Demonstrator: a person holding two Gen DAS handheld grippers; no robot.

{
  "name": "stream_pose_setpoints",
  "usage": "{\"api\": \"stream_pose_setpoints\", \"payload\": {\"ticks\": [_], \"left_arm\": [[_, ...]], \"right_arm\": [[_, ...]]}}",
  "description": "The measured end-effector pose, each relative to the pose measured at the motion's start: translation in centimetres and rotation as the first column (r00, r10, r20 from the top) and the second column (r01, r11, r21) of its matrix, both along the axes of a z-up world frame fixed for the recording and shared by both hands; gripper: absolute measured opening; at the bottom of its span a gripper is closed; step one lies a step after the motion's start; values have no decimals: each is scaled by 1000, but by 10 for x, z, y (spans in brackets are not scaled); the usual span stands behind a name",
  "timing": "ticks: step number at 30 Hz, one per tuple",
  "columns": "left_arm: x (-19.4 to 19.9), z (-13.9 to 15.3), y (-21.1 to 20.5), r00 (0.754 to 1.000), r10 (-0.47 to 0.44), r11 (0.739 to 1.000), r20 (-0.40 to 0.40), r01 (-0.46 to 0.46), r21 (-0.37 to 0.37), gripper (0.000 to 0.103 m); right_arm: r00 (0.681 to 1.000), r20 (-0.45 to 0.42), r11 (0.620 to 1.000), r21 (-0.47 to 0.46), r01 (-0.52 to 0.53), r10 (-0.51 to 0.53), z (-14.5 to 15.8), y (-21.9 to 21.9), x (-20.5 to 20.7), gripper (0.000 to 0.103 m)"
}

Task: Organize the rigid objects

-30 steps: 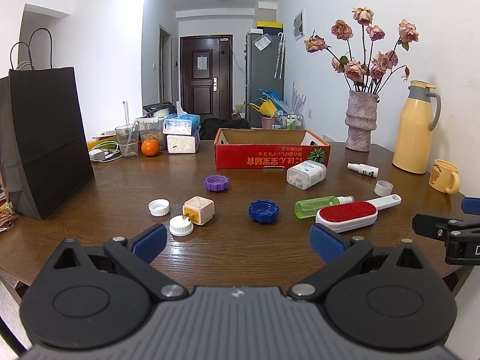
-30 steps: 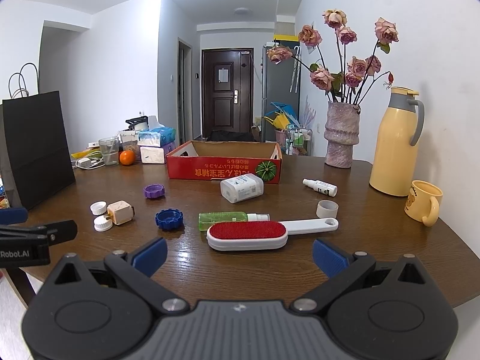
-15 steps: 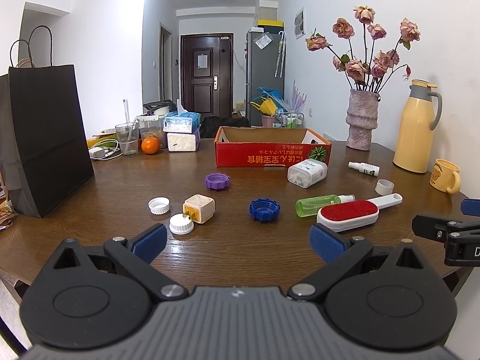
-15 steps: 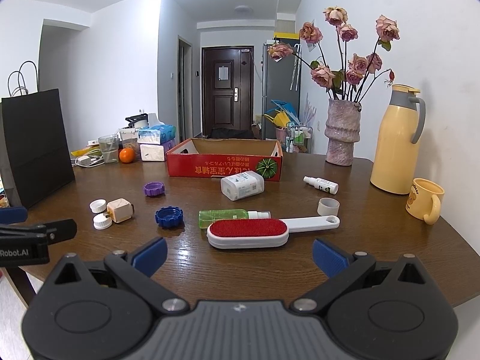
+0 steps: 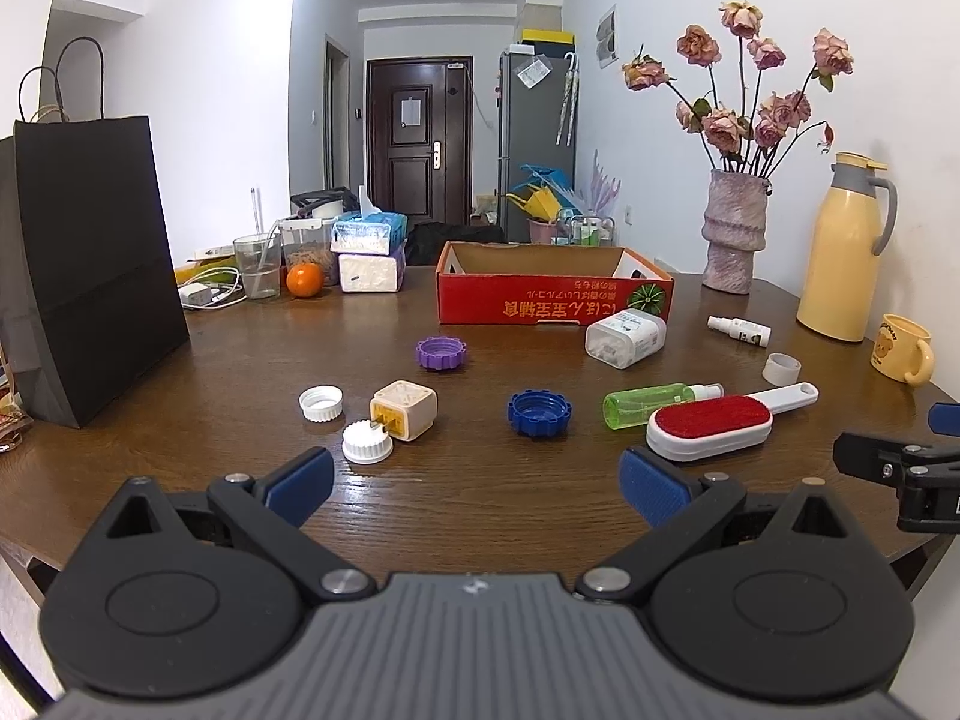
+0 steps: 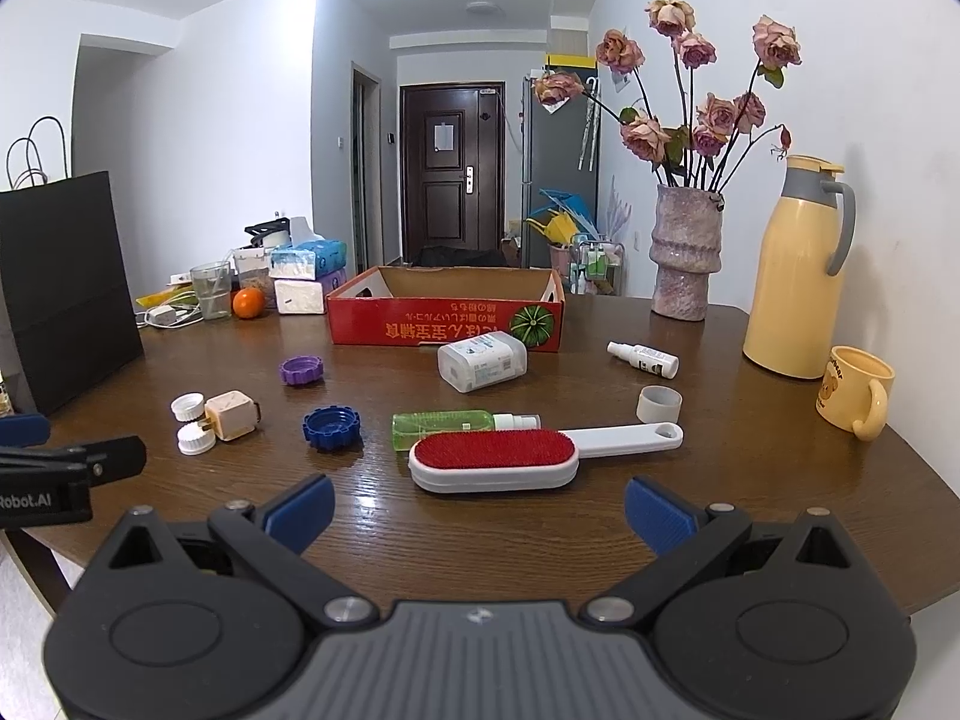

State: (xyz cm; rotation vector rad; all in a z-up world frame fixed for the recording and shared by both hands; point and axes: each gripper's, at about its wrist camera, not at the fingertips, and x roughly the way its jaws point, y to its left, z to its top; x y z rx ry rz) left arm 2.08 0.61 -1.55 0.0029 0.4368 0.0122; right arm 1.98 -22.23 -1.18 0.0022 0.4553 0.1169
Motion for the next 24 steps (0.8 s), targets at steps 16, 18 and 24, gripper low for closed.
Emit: {"api": "stream_pose_setpoints", "payload": {"ticks": [16,18,24], "left_arm": [[44,-10,21,997,58,998,-46,-58,-8,103],[52,-12,25,996,68,998,-55,-69,-9,103],[74,-18,35,993,91,996,-74,-93,-15,103]], "right_arm": [[998,-60,1000,6,15,-14,-14,-1,47,103],[997,-70,1000,8,14,-13,-16,0,55,103],[996,-86,1000,8,11,-10,-21,4,78,103]]}}
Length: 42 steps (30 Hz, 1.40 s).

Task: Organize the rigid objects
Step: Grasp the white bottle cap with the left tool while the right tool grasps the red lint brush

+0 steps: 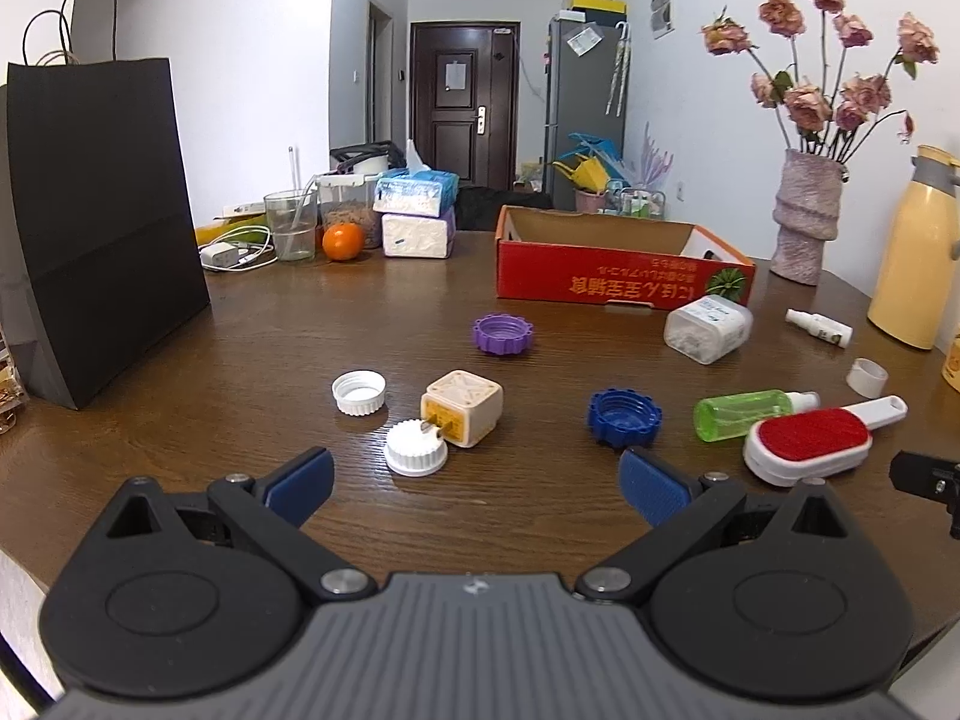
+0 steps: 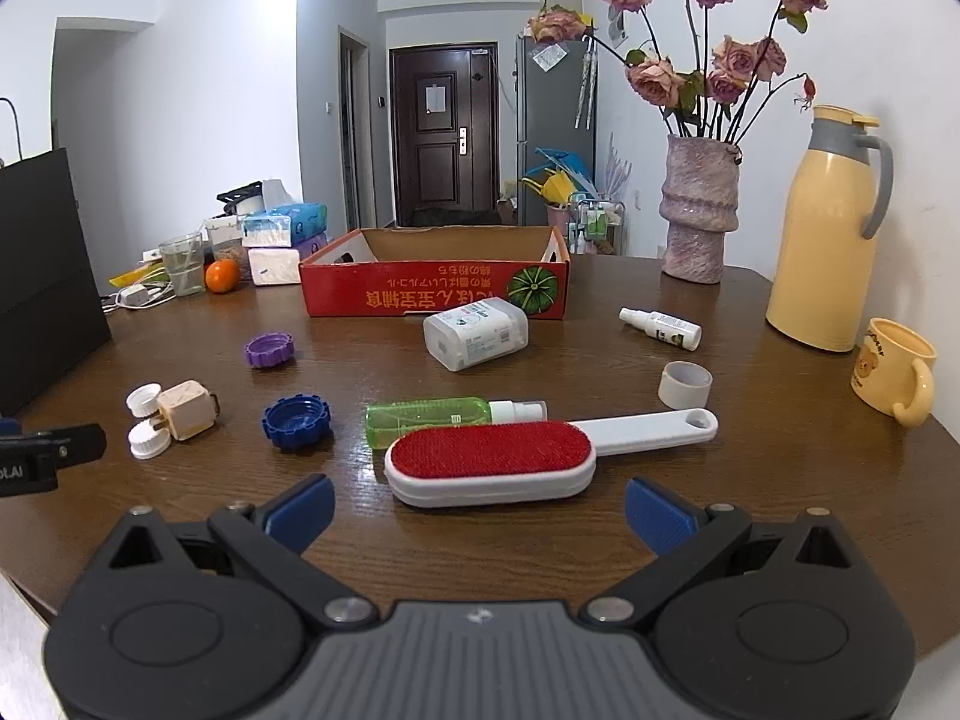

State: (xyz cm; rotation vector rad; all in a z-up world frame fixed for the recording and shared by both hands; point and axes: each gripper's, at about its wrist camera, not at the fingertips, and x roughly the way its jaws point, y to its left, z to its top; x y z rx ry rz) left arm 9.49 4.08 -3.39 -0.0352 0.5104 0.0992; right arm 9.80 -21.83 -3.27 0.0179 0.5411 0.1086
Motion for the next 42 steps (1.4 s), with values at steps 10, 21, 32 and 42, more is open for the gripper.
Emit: {"api": "stream_pose_setpoints", "payload": {"ticks": [10,21,32,42], "left_arm": [[37,-12,22,997,60,998,-44,-59,7,103],[73,-29,40,989,102,994,-103,-99,35,103],[106,-55,54,981,109,994,-161,-104,39,97],[117,-65,55,986,55,998,-158,-53,15,63]], "right_arm": [[999,-47,1000,-9,3,-4,-8,6,39,103],[996,-91,1000,-13,11,-13,-18,9,79,103],[991,-127,999,-27,42,-45,-26,13,108,103],[986,-149,997,-31,71,-75,-33,16,125,103]]}}
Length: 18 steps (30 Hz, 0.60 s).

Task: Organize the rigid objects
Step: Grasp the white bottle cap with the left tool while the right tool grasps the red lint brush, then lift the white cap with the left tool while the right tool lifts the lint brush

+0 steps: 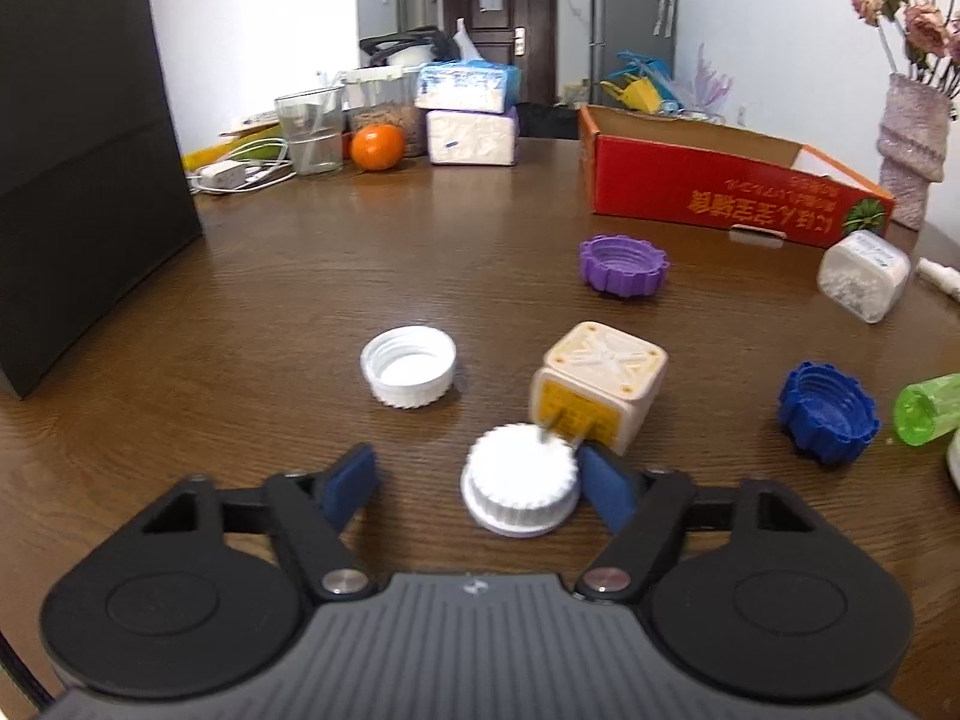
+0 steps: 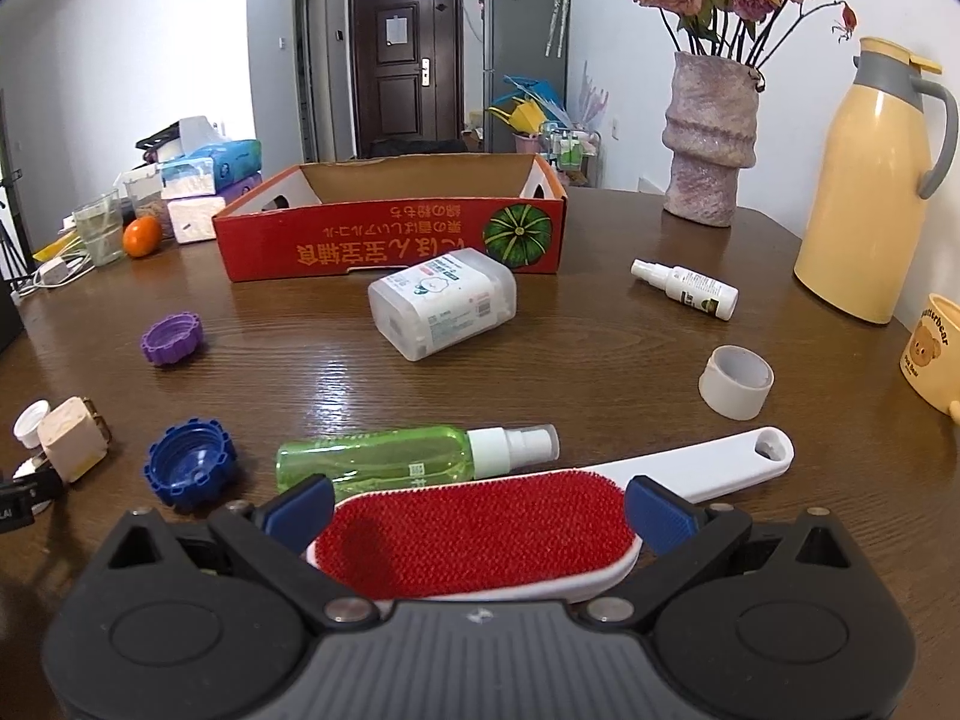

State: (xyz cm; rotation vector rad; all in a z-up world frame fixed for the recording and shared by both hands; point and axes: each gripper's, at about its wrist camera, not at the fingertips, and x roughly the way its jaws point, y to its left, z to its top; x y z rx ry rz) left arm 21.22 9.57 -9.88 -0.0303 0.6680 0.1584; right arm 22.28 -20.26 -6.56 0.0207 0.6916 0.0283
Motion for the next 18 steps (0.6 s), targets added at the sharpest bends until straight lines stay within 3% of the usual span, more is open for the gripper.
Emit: {"api": "stream_pose_setpoints", "payload": {"ticks": [1,3,13,18], "left_arm": [[0,1,-1,1000,-13,1000,4,13,-3,52],[-1,1,-3,1000,-27,1000,9,27,-3,42],[-7,4,-3,1000,-22,999,13,22,-26,41],[-12,7,0,1000,-7,999,18,7,-34,41]], "right_arm": [[1000,-2,1000,-1,5,-5,0,0,1,103],[1000,-6,1000,-2,16,-16,-1,-1,3,103],[995,-45,996,-10,93,-93,-9,-2,24,103],[995,-49,997,-18,81,-82,-12,0,20,103]]}}
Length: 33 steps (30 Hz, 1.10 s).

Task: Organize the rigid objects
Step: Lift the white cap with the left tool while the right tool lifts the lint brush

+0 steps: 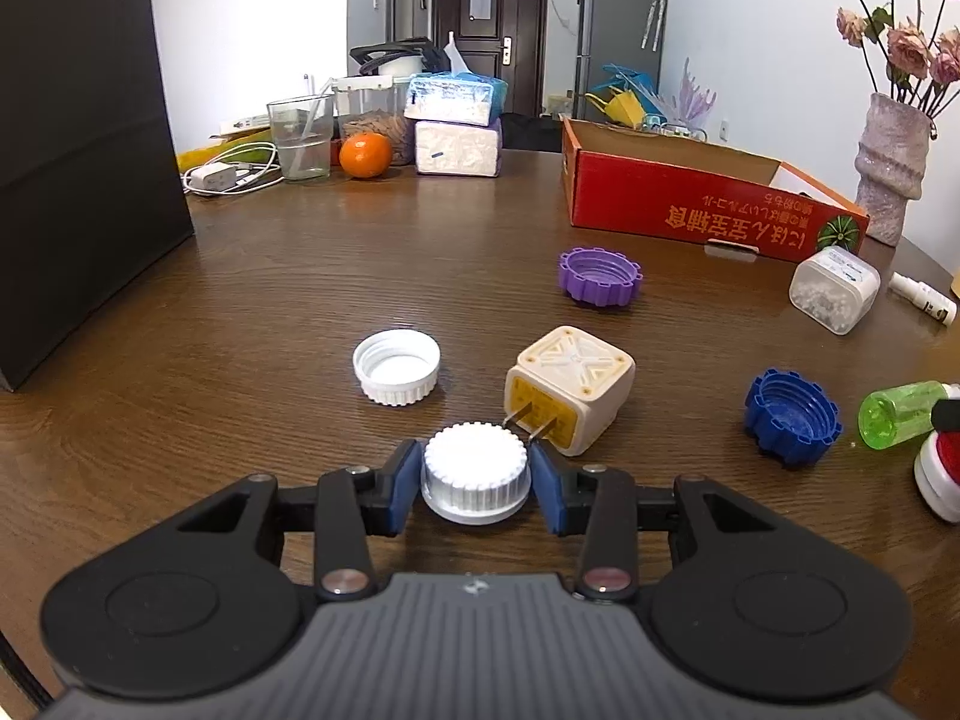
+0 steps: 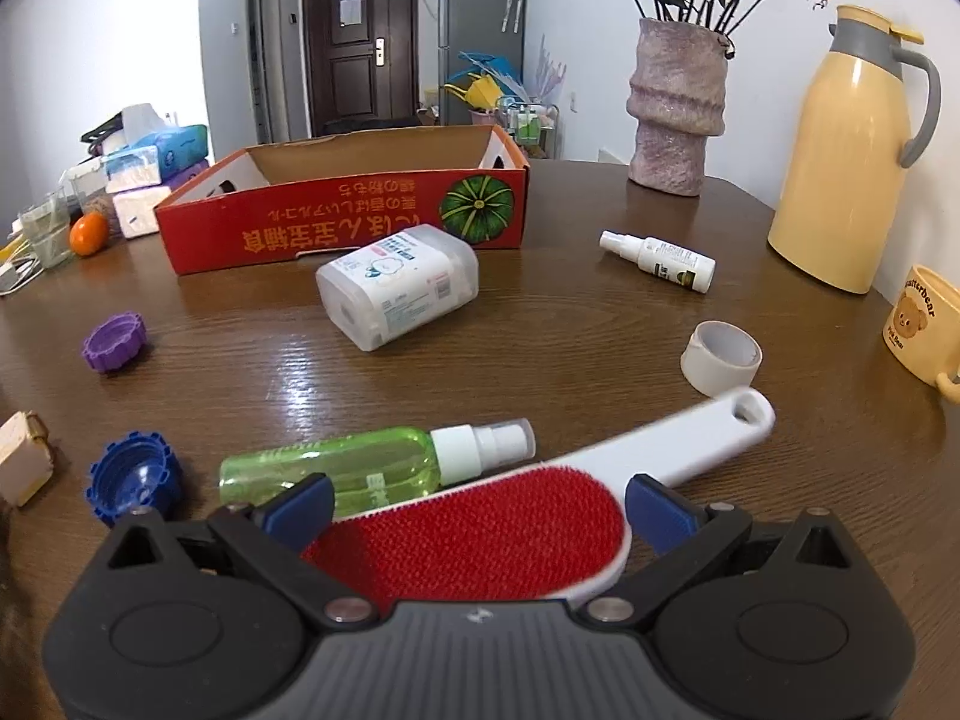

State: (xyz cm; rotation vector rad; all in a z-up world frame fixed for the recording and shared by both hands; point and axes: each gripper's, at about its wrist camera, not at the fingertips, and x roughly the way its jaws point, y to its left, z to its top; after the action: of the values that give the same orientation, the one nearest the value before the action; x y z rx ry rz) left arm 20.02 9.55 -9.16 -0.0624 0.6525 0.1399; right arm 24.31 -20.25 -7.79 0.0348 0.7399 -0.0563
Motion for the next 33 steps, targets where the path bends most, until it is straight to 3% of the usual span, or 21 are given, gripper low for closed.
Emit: {"api": "stream_pose_setpoints", "payload": {"ticks": [12,19,27,33], "left_arm": [[-15,10,-10,999,-12,1000,33,12,-5,41],[-22,15,-15,999,-7,1000,44,7,7,41],[-27,20,-15,999,5,1000,50,-6,9,41],[-29,22,-18,998,-2,1000,57,2,5,41]], "right_arm": [[1000,-20,1000,-19,-22,22,-2,-18,-32,103],[1000,-24,999,41,-2,3,-8,-29,-23,103],[1000,13,997,81,18,-19,-21,-39,-18,98],[999,29,1000,13,-17,17,-25,-37,-17,88]]}}
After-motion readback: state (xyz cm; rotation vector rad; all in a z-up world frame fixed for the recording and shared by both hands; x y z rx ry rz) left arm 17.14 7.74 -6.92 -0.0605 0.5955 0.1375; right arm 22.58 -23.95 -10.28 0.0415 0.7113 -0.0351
